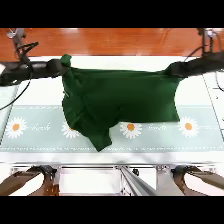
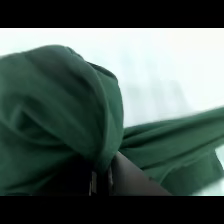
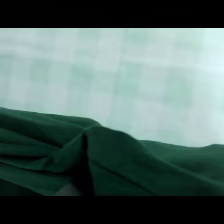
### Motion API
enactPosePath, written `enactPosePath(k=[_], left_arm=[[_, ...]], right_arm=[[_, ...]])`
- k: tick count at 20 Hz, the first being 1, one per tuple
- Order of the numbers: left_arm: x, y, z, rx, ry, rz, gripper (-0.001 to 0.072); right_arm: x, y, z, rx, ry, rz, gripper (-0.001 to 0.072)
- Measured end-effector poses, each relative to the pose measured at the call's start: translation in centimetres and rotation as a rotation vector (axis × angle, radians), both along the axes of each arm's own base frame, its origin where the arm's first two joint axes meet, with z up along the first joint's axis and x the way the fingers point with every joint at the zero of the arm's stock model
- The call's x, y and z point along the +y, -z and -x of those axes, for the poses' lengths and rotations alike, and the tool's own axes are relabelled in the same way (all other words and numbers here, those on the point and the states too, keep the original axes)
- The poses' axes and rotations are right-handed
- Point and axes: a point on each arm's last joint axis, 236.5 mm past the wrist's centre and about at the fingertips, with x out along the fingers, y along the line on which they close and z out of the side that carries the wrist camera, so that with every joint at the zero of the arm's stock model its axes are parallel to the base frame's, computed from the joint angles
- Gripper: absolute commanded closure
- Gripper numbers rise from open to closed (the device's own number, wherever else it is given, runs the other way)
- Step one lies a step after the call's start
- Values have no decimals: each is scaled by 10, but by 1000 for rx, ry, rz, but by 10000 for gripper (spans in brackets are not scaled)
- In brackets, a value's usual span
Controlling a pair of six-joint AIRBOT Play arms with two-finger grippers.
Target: Fold the shirts.
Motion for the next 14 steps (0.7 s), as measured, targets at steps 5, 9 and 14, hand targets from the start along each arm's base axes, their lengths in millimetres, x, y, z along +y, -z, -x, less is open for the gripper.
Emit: enactPosePath(k=[5,9,14], left_arm=[[3,36,-78,11,-77,32,669],[-10,61,-101,60,-97,114,1],[10,66,-83,176,2,90,4]], right_arm=[[12,46,-93,15,44,-144,680],[34,64,-133,24,80,-322,86],[5,45,-128,49,97,-418,86]])
